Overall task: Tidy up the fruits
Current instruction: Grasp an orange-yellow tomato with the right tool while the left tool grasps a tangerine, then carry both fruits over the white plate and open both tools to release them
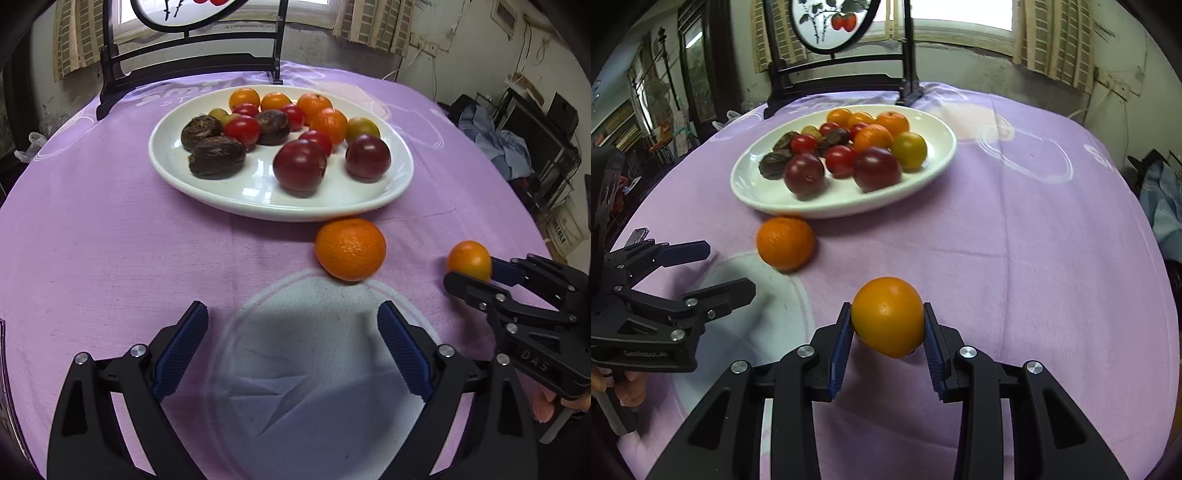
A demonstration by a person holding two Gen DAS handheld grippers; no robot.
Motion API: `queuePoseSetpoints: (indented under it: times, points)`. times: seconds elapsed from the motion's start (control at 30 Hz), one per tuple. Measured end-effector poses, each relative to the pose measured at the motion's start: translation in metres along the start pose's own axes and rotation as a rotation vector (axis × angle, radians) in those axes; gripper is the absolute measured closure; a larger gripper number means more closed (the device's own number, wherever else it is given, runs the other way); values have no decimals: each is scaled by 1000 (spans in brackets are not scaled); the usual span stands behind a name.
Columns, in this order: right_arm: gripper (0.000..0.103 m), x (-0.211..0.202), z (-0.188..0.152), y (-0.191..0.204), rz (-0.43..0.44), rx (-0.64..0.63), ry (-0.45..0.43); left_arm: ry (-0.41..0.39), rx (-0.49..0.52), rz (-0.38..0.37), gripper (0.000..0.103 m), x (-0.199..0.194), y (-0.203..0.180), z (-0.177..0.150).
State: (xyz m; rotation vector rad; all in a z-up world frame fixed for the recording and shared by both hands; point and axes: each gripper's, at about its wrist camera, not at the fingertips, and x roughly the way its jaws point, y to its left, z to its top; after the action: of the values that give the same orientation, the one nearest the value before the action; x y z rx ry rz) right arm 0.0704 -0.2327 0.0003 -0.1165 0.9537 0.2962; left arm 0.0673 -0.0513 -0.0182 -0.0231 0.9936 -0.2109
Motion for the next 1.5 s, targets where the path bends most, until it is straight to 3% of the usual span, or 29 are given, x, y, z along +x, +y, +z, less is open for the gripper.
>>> queuePoseSetpoints:
  times: [0.13, 0.2, 0.33, 0.47, 0.53, 0.63, 0.77, 0.93, 1.07, 1.23, 1.27, 1.33, 1.4, 1.43, 1.5]
  points:
    - [66, 0, -2, -5, -16, 3, -5, 3, 1, 25, 12, 8, -10, 10]
    - [66, -3, -3, -6, 0, 7, -13, 10, 15, 46, 21, 16, -16, 18]
    - [66, -9, -3, -7, 6, 6, -29, 32, 37, 68, 27, 31, -30, 31]
    - [66, -9, -3, -7, 9, 7, -27, 17, 102, 61, 56, 32, -44, 36]
    - [66, -9, -3, -6, 12, 6, -28, 16, 136, 52, 61, 27, -49, 33]
    - [66, -14, -2, -5, 16, 14, -48, 30, 126, -6, 61, 11, -42, 28]
    - [66, -34, 11, -1, 46, 42, -132, -37, 110, -44, 61, -25, -23, 38]
    - [66, -35, 47, 18, 53, 16, -185, -105, 27, 26, 61, -34, 11, 83]
    - [66, -11, 83, 39, 50, -21, -182, -101, -25, 115, 61, -9, 30, 114]
    - [65, 25, 111, 36, -22, 27, -146, -69, -43, 137, 60, 21, 37, 131]
    - [61, 33, 115, 31, -41, 57, -135, -65, -46, 139, 60, 25, 37, 133]
    - [51, 33, 114, 23, -52, 99, -147, -71, -59, 146, 54, 29, 37, 134]
    - [43, 28, 111, 19, -54, 115, -172, -102, -70, 187, 21, 23, 37, 132]
    - [38, 25, 108, 17, -58, 115, -182, -132, -71, 204, 16, 17, 37, 130]
    - [36, 15, 101, 14, -76, 102, -202, -164, -54, 215, 15, 6, 34, 124]
